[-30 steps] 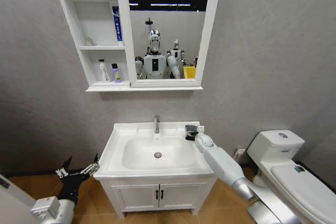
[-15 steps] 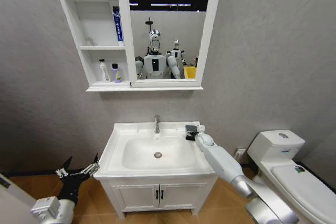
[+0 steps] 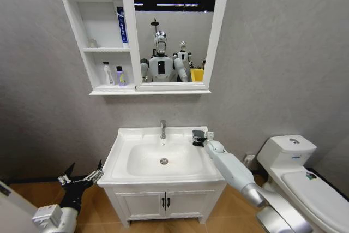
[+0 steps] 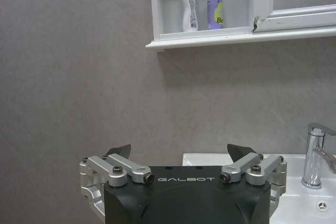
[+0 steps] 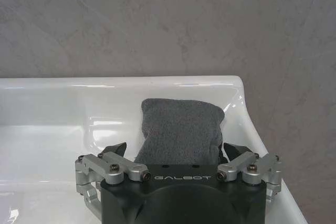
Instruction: Move facial cleanser and shampoo from washbasin to cabinet, then wipe washbasin with towel.
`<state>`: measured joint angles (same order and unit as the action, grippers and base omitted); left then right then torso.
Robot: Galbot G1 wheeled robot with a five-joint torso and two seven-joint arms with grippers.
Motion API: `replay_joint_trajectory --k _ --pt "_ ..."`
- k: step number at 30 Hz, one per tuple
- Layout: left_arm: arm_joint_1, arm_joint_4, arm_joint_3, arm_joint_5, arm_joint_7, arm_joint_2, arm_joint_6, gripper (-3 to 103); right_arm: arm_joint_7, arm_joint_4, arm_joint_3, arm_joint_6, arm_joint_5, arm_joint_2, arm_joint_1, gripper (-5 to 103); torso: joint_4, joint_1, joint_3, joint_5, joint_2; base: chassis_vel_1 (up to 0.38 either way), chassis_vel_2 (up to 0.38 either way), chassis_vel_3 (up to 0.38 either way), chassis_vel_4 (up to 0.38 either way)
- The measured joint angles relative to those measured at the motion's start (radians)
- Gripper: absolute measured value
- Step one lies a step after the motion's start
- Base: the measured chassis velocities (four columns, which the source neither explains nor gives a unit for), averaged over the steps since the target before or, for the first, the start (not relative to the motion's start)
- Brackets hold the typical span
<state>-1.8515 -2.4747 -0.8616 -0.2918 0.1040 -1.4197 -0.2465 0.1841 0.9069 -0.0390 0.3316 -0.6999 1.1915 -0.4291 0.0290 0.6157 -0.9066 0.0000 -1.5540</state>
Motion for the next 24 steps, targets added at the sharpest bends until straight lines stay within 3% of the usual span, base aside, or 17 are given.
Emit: replay_joint_trajectory --k 17,19,24 --pt "0.0 0.0 0.0 0.0 0.0 0.0 0.0 100 -0.037 -0.036 -0.001 -0.03 0.027 0.015 0.003 103 0.0 0.0 0.0 0.0 0.0 0.0 0.0 0.0 0.0" --pt "0.0 0.0 0.0 0.0 0.0 0.0 0.0 100 -0.037 -0.041 0.002 -0.031 0.033 0.016 0.002 100 0.0001 0.0 0.0 0.0 0.0 0.0 0.0 0.0 0.0" --pt "0.0 0.0 0.0 0.0 0.0 0.0 0.0 100 -0.04 -0.05 0.014 -0.038 0.043 0.019 -0.003 80 0.0 0.0 0.0 0.0 0.0 0.0 0.0 0.0 0.0"
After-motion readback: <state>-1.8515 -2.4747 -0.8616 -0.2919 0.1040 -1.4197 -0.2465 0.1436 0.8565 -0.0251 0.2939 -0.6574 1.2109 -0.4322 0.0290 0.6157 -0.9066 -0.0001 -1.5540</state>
